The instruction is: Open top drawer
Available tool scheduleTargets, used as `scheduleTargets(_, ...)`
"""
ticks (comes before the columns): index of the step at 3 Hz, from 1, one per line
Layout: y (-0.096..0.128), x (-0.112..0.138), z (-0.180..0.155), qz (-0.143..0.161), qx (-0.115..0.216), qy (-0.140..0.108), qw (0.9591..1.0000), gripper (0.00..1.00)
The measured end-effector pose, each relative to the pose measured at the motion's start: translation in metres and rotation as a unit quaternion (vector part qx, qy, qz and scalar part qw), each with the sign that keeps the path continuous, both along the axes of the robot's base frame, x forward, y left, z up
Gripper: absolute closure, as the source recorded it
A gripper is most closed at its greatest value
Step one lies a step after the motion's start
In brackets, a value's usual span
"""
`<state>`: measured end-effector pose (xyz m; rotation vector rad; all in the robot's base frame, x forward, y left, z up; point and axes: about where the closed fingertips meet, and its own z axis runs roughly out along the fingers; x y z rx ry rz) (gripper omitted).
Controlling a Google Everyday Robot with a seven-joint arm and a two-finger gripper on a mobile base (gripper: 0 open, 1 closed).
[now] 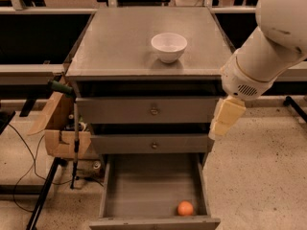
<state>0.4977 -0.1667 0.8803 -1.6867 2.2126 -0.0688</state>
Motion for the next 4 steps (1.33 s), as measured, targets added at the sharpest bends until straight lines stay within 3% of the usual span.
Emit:
scheduleTargets(1, 0.013, 0.009, -0.026, 0.001, 0.01, 0.015, 0.9998, 0.0)
scheduleTargets(4, 0.02, 0.018, -0.059, 0.0, 0.006, 0.028, 0.9996, 0.0)
